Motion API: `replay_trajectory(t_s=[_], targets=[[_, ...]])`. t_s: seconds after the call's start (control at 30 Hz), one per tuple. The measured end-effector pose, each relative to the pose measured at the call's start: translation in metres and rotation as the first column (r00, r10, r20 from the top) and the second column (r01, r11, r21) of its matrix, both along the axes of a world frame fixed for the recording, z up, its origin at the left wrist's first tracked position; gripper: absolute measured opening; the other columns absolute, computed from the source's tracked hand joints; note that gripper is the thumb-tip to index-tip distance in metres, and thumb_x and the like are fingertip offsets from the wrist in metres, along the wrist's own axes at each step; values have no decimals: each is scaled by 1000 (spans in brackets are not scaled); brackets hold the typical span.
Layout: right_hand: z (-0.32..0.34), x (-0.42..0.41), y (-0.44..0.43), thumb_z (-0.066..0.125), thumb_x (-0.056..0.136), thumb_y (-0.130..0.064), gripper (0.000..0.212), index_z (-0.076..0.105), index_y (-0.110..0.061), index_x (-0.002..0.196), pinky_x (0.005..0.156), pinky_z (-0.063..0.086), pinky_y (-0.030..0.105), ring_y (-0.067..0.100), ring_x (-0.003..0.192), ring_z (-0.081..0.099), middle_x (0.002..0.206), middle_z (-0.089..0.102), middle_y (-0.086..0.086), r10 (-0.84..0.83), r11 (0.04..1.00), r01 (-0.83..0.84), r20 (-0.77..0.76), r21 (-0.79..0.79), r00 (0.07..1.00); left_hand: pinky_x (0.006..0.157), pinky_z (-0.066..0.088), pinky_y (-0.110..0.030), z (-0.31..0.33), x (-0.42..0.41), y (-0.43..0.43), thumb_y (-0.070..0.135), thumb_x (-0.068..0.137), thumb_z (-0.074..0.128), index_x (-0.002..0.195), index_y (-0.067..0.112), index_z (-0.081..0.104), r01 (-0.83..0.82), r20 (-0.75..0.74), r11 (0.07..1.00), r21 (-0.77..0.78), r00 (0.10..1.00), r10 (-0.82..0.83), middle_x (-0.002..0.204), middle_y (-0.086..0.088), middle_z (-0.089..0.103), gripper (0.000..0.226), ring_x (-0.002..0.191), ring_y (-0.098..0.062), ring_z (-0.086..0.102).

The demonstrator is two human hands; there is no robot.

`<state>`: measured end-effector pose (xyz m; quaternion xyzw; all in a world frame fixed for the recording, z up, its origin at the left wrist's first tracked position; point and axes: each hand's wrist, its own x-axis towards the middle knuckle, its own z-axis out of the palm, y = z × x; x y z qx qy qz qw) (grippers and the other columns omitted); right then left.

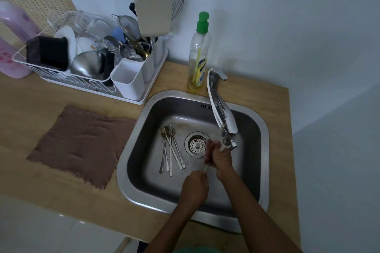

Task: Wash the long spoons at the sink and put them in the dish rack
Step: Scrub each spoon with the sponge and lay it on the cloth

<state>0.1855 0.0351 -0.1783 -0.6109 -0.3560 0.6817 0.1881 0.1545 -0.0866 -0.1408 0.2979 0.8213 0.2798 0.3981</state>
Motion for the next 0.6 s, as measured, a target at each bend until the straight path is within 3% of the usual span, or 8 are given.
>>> replay_trajectory(t_s=[0.07, 0.13, 0.27, 0.3, 0.43, 0.53, 0.6], targets=[[-2, -2, -4, 49, 103, -18, 28, 70, 0, 105, 48, 52, 29, 18, 46, 57, 64, 64, 10, -73, 997, 73, 53, 5, 996, 68, 40, -26, 1, 6, 1, 24, 104, 35, 80, 13, 55, 18, 5, 1000, -19, 1000, -18, 77, -7, 60, 33, 74, -18, 56], [1, -1, -7, 54, 102, -26, 29, 69, -2, 103, 50, 55, 29, 16, 51, 62, 69, 67, 11, -92, 995, 92, -11, -30, 996, 67, 38, -26, 1, 3, 0, 24, 104, 35, 79, 15, 53, 7, 10, 1000, -23, 1000, -7, 77, -6, 59, 32, 74, -19, 56], [6, 10, 0, 49, 104, -18, 25, 65, -2, 114, 69, 62, 34, 26, 83, 73, 100, 75, 19, 3, 993, -33, -254, -115, 967, 64, 35, -24, 2, -6, -5, 26, 104, 35, 76, 16, 52, -13, 20, 1000, -25, 1000, 14, 70, 2, 54, 35, 66, -12, 52], [8, 12, 2, 47, 104, -15, 23, 65, -3, 112, 68, 62, 34, 25, 83, 74, 97, 76, 17, 25, 994, -50, -234, -100, 972, 64, 36, -24, 2, -5, -5, 26, 105, 35, 76, 16, 52, -17, 25, 1000, -25, 1000, 18, 69, 2, 54, 35, 65, -12, 52], [8, 7, -3, 49, 101, -10, 21, 68, -3, 99, 41, 49, 22, 12, 44, 63, 66, 68, 8, -14, 996, 4, 103, 93, 995, 70, 41, -28, 3, 2, -1, 26, 104, 36, 78, 14, 56, -4, 1, 1000, -13, 1000, 4, 86, -14, 68, 35, 82, -25, 64], [6, 7, -8, 57, 100, -18, 19, 71, -7, 100, 51, 55, 27, 13, 52, 66, 73, 71, 10, -97, 995, 97, 22, 8, 995, 68, 39, -26, 2, 3, -1, 26, 104, 35, 79, 15, 56, 11, 4, 1000, -20, 1000, -11, 86, -14, 68, 35, 82, -26, 63], [6, 11, -7, 56, 101, -22, 19, 68, -8, 106, 66, 60, 34, 19, 69, 72, 90, 74, 13, -28, 997, 21, -106, -70, 994, 66, 37, -26, 0, -1, -6, 26, 104, 35, 77, 15, 55, -6, -8, 1000, -22, 1000, 6, 76, -8, 62, 35, 73, -22, 58]])
